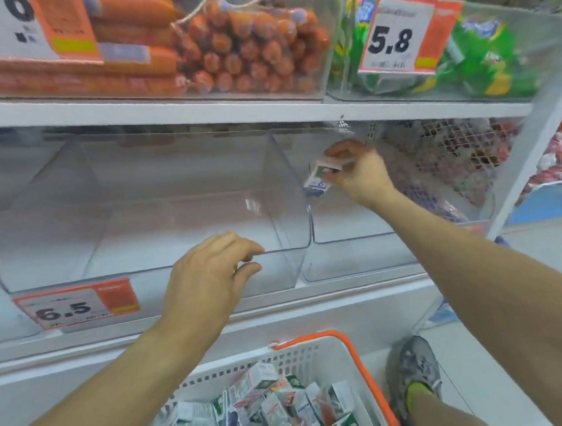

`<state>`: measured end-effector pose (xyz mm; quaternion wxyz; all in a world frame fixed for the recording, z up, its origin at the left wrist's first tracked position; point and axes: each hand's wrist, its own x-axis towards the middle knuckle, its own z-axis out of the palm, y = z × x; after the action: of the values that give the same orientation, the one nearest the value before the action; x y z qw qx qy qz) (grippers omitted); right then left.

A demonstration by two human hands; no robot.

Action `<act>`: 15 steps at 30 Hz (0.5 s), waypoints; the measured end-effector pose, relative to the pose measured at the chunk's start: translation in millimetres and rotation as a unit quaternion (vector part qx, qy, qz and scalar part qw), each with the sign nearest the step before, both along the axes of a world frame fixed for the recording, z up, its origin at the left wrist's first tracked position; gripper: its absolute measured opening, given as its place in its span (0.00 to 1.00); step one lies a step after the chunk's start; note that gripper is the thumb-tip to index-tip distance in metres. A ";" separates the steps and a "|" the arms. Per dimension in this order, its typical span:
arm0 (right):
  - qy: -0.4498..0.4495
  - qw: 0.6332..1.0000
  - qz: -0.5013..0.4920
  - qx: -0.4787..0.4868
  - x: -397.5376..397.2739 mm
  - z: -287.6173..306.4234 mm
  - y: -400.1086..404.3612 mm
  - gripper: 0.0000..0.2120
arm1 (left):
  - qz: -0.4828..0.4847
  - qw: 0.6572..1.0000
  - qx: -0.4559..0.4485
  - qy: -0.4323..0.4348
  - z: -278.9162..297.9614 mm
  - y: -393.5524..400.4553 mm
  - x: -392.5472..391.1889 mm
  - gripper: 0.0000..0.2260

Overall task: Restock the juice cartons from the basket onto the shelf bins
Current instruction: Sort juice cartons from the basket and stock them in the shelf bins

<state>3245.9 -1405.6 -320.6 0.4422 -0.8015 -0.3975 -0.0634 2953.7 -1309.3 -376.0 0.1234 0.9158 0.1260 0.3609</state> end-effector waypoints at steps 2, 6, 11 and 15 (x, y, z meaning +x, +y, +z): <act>0.014 0.999 0.011 -0.039 21.0 -13.2 31.9 0.17 | 0.000 1.000 0.006 -0.020 -3.1 2.9 4.4 0.09; -0.030 0.993 0.031 -0.110 43.4 -30.0 78.8 0.17 | -0.015 0.999 0.029 -0.043 -6.4 5.1 6.6 0.06; -0.036 0.993 0.037 -0.104 47.6 -46.1 103.6 0.16 | -0.008 0.997 0.042 -0.059 -8.3 3.6 7.5 0.04; 0.077 0.990 0.039 -0.109 47.1 -38.7 89.8 0.22 | -0.009 0.997 0.047 -0.066 -8.3 1.7 7.5 0.03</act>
<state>3293.1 -1315.9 -359.3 0.3840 -0.8310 -0.3981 0.0596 2961.2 -1307.6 -384.2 0.0913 0.8956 0.0925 0.4254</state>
